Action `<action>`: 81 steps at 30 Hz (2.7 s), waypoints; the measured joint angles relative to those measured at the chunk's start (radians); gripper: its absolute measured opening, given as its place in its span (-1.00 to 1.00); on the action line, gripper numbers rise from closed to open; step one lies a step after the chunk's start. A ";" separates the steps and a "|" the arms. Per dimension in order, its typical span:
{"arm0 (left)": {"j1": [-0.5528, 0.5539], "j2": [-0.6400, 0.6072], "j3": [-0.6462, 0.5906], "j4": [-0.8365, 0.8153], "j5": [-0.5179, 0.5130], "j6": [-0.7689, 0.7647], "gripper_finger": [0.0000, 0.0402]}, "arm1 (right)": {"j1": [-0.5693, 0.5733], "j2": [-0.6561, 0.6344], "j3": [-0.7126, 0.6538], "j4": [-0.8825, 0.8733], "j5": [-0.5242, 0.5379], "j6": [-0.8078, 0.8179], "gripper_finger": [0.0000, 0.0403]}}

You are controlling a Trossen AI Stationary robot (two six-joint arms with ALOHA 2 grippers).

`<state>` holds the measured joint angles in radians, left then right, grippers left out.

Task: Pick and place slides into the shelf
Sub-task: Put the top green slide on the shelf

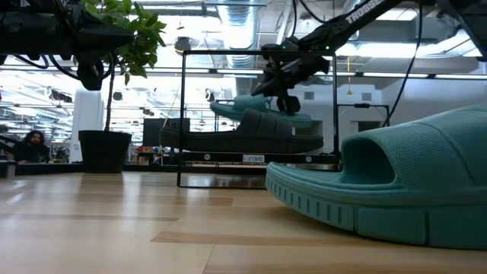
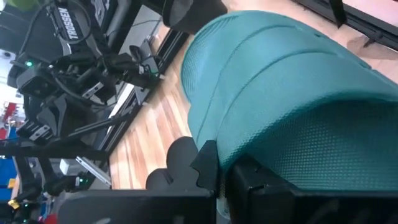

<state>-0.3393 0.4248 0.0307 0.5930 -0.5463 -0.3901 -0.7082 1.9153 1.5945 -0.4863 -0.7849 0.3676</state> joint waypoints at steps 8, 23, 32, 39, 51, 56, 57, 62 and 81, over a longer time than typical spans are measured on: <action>0.000 0.000 0.000 0.000 0.000 0.000 -1.00 | -0.012 0.038 0.024 0.016 -0.006 0.026 -1.00; 0.000 0.000 0.000 -0.001 -0.003 -0.033 -1.00 | -0.041 0.038 0.024 0.034 0.008 0.072 -1.00; 0.000 0.000 0.000 -0.001 -0.005 -0.041 -1.00 | -0.033 0.038 0.024 0.065 0.013 0.143 -1.00; 0.000 0.000 0.000 -0.001 -0.005 -0.052 -1.00 | -0.011 0.038 0.023 0.059 0.085 0.167 -1.00; 0.000 0.000 0.000 -0.001 -0.004 -0.053 -1.00 | 0.011 0.039 0.020 0.034 0.221 0.181 -1.00; 0.000 0.000 0.000 -0.001 0.002 -0.058 -1.00 | 0.038 0.075 0.015 0.025 0.216 0.196 -1.00; 0.000 0.000 0.000 -0.004 0.003 -0.063 -1.00 | 0.047 0.085 0.018 0.053 0.214 0.196 -1.00; 0.000 0.000 0.000 -0.007 0.012 -0.067 -1.00 | 0.050 0.110 0.020 0.099 0.183 0.211 -1.00; 0.000 0.000 0.000 -0.006 0.017 -0.076 -1.00 | 0.018 0.168 0.020 0.124 0.140 0.181 -1.00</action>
<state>-0.3393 0.4252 0.0311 0.5873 -0.5289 -0.4656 -0.6901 2.0830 1.6150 -0.3622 -0.6451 0.5484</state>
